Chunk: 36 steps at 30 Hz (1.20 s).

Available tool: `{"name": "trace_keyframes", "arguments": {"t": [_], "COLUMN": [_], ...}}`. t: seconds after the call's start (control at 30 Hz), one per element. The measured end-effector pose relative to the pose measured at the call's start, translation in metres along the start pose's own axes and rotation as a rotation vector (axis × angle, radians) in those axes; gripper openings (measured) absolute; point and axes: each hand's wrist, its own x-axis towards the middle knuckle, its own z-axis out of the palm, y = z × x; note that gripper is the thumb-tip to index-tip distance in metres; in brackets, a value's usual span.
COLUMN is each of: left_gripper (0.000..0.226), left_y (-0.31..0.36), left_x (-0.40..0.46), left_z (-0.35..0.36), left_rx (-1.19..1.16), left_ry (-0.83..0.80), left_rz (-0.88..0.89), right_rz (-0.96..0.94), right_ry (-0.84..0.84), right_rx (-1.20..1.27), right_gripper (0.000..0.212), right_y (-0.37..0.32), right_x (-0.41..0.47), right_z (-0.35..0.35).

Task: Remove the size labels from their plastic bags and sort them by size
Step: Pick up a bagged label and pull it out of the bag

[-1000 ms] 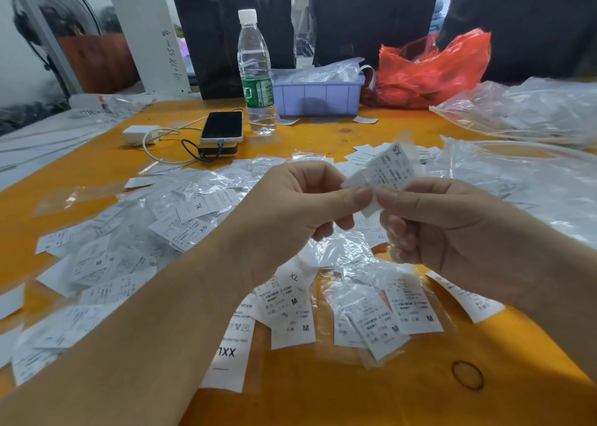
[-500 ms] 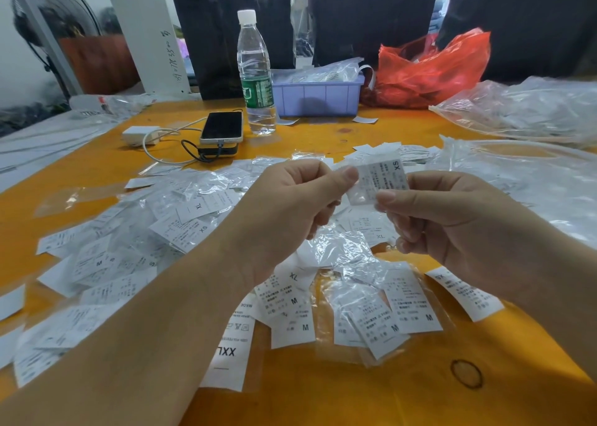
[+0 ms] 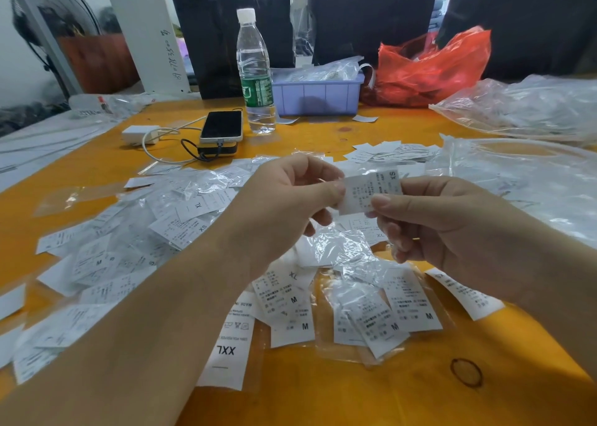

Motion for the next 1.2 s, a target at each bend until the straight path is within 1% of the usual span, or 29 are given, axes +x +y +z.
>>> {"name": "trace_keyframes", "arguments": {"t": [0.03,0.13,0.17,0.2,0.23,0.3,0.33,0.37,0.43,0.53,0.6,0.67,0.73,0.8,0.83,0.9,0.97,1.07,1.2], "left_gripper": [0.005,0.008,0.01,0.011,0.013,0.023,0.031,0.039,0.043,0.032,0.027,0.024,0.019,0.012,0.014,0.019,0.019,0.027,0.029], "left_y": [0.0,0.0,0.0,0.0,0.0,-0.002,-0.004,-0.005,-0.007,-0.005,-0.003,-0.003,-0.006,-0.009,-0.012,-0.018,-0.02,-0.02,-0.02], "left_x": [0.0,-0.001,0.0,0.001,0.003,0.005,0.006,0.007,0.008,0.005,0.002,-0.001,-0.003,-0.006,-0.007,-0.006,-0.002,0.004,0.008], "left_z": [0.0,-0.004,-0.007,-0.012,-0.017,-0.024,-0.027,-0.028,-0.026,-0.021,-0.016,-0.011,-0.005,0.003,0.007,0.015,0.017,0.007,-0.004], "left_rx": [0.058,0.311,0.386,0.462,0.547,0.739,0.852,0.942,1.002,0.937,0.9,0.844,0.75,0.673,0.666,0.751,0.863,0.955,1.042], "left_ry": [0.022,0.148,0.202,0.247,0.272,0.286,0.292,0.305,0.362,0.396,0.361,0.283,0.132,-0.07,-0.166,-0.307,-0.323,-0.247,-0.181], "left_rz": [0.034,0.177,0.208,0.208,0.166,-0.011,-0.081,-0.099,0.003,0.194,0.267,0.274,0.219,0.149,0.125,0.11,0.111,0.076,0.053], "right_rz": [0.004,-0.021,-0.05,-0.095,-0.159,-0.293,-0.321,-0.321,-0.29,-0.227,-0.18,-0.144,-0.16,-0.19,-0.201,-0.205,-0.198,-0.192,-0.187], "right_ry": [0.008,0.063,0.1,0.15,0.212,0.293,0.303,0.301,0.288,0.219,0.178,0.164,0.177,0.195,0.202,0.208,0.207,0.197,0.155], "right_rx": [0.013,0.009,-0.049,-0.174,-0.354,-0.683,-0.778,-0.837,-0.964,-1.126,-1.22,-1.278,-1.28,-1.277,-1.284,-1.296,-1.288,-1.261,-1.283], "right_gripper": [0.027,0.022,0.021,0.019,0.013,0.004,0.004,0.004,0.008,0.024,0.037,0.037,0.028,0.02,0.018,0.013,0.011,0.013,0.019], "right_y": [0.0,-0.004,-0.005,-0.005,-0.004,0.001,0.003,0.005,0.009,0.014,0.016,0.018,0.02,0.021,0.021,0.022,0.022,0.022,0.021], "right_x": [0.0,-0.001,-0.002,-0.002,-0.003,-0.003,-0.003,-0.002,0.0,0.004,0.006,0.008,0.01,0.011,0.012,0.013,0.013,0.014,0.013], "right_z": [0.0,-0.001,-0.002,-0.003,-0.004,-0.005,-0.005,-0.006,-0.008,-0.011,-0.01,-0.009,-0.009,-0.009,-0.009,-0.01,-0.011,-0.012,-0.013]}}
